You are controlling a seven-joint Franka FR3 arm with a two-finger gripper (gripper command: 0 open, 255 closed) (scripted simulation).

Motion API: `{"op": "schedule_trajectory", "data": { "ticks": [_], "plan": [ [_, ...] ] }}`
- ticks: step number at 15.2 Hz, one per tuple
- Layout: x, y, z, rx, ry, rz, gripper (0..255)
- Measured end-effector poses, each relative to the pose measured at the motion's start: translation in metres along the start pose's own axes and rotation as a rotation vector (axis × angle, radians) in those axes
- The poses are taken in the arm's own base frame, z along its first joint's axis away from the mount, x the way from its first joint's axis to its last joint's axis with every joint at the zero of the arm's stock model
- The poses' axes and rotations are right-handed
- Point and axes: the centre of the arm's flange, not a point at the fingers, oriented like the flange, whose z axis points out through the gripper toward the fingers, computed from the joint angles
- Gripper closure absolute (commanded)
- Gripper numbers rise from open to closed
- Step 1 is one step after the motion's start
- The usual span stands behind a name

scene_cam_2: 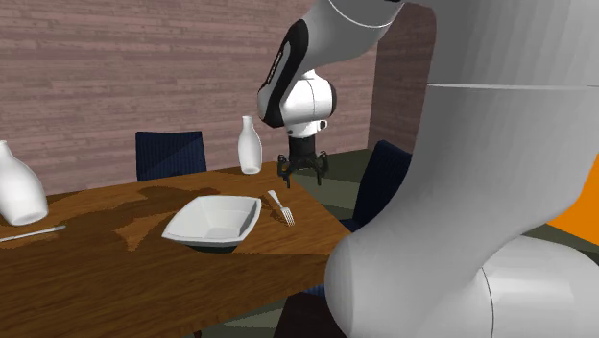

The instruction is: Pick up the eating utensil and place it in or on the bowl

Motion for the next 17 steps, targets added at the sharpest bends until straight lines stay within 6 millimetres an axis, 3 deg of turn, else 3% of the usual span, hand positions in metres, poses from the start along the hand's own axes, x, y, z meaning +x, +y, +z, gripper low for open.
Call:
{"op": "schedule_trajectory", "data": {
  "ticks": [3,7,14,17],
  "plan": [
    [0.020,-0.027,0.025,0.006,-0.007,-0.029,0],
    [0.033,-0.058,0.053,0.013,-0.016,-0.063,0],
    [0.037,-0.065,0.091,0.014,-0.018,-0.068,0],
    [0.037,-0.065,0.098,0.015,-0.018,-0.068,0]
  ]
}}
